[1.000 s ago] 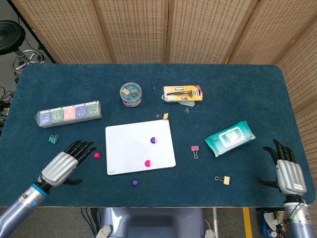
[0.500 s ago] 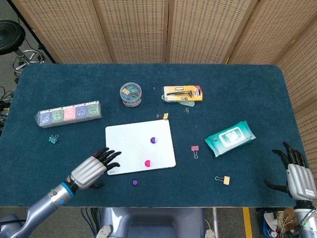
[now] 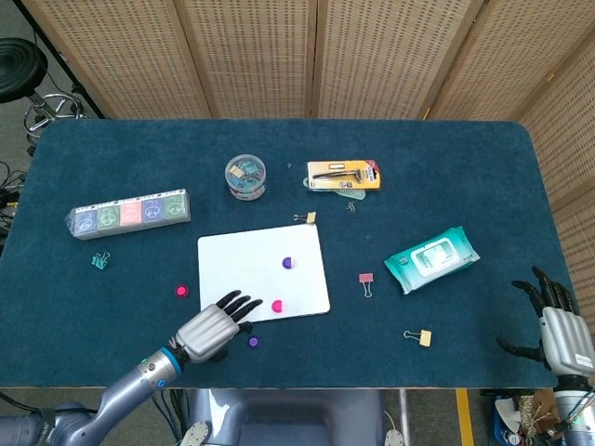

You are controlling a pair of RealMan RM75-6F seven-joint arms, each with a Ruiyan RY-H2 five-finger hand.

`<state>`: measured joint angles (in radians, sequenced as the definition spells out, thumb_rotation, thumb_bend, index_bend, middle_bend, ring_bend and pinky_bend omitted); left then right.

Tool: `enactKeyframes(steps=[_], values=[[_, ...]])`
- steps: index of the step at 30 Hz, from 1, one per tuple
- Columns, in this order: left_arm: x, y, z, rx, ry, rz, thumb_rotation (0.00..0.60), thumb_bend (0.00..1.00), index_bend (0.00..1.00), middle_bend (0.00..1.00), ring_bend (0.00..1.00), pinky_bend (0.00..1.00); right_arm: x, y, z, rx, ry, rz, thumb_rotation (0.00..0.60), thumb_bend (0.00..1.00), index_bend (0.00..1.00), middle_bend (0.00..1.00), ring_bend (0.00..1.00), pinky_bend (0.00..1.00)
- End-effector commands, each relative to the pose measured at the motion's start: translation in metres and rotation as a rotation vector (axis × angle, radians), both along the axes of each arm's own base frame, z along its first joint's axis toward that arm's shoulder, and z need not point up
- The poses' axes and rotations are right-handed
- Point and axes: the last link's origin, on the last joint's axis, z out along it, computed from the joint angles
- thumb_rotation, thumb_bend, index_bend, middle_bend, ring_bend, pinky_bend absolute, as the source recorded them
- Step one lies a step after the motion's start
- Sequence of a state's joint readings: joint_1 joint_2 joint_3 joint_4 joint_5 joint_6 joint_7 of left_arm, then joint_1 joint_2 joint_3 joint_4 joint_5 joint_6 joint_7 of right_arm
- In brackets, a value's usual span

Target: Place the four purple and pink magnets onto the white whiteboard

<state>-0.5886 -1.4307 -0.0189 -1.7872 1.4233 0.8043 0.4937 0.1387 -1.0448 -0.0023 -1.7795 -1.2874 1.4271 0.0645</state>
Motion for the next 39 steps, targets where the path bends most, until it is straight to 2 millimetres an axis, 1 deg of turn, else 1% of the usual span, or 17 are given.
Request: enactKeyframes(steps=[1,6,14,25,39], values=[[0.004,0.0,-0.009,-0.002,0.007,-0.006,0.6,0.26,0.39,0.0,0.0,0.0,0.0,0.0,0.0,0.003,-0.006,-0.002,0.6,0.08,0.18,0.0,0.0,0.0],[0.012,-0.001,-0.02,0.008,0.016,-0.037,0.6,0.26,0.39,0.0,0.0,0.0,0.0,0.0,0.001,0.003,-0.011,-0.005,0.6,0.08,0.19,0.0,0.0,0.0],[0.019,0.003,-0.03,0.021,0.031,-0.051,0.6,0.26,0.39,0.0,0.0,0.0,-0.001,0.0,0.002,0.0,-0.017,-0.009,0.6,0.08,0.19,0.0,0.0,0.0],[0.019,0.002,-0.04,0.015,0.052,-0.053,0.6,0.26,0.39,0.0,0.0,0.0,-0.002,-0.001,0.004,-0.008,-0.023,-0.014,0.6,0.08,0.19,0.0,0.0,0.0],[0.022,0.001,-0.048,0.014,0.055,-0.055,0.6,0.26,0.4,0.0,0.0,0.0,-0.003,-0.001,0.007,-0.014,-0.039,-0.019,0.6,0.08,0.19,0.0,0.0,0.0]])
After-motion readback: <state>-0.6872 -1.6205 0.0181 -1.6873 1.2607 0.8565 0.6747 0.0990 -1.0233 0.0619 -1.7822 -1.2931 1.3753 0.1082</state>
